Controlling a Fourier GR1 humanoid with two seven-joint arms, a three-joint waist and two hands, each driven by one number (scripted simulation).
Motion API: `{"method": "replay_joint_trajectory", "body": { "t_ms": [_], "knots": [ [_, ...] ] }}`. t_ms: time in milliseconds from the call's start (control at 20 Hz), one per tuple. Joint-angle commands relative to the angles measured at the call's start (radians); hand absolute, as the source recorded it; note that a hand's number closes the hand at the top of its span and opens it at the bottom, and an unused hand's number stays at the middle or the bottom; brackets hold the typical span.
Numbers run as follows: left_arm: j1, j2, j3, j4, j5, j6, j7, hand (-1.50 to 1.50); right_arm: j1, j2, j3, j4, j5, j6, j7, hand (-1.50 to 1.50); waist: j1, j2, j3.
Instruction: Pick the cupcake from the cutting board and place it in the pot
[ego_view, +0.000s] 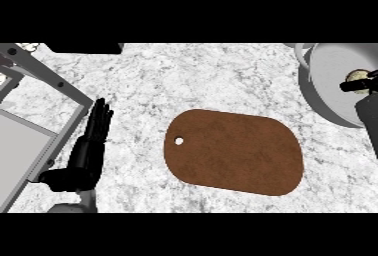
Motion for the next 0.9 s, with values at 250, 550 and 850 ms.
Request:
{"method": "replay_joint_trajectory", "body": {
  "t_ms": [250, 550, 850],
  "knots": [
    [-0.011, -0.014, -0.006, 0.006, 0.009, -0.013, 0.009, 0.00, 0.043, 0.051, -0.148, -0.052, -0.235, -0.116, -0.354, -1.50, 0.005, 0.002, 0.003],
    [0.016, 0.015, 0.037, 0.010, 0.036, -0.032, -0.012, 0.00, 0.014, 0.119, -0.280, -0.270, -0.496, -0.252, -0.656, -1.50, -0.013, -0.010, 0.005],
    [0.018, 0.001, 0.024, 0.006, 0.008, -0.004, -0.001, 0.00, 0.168, 0.172, -0.429, -0.397, -0.843, -0.127, -0.989, -1.50, -0.025, -0.009, 0.003]
  ]
}}
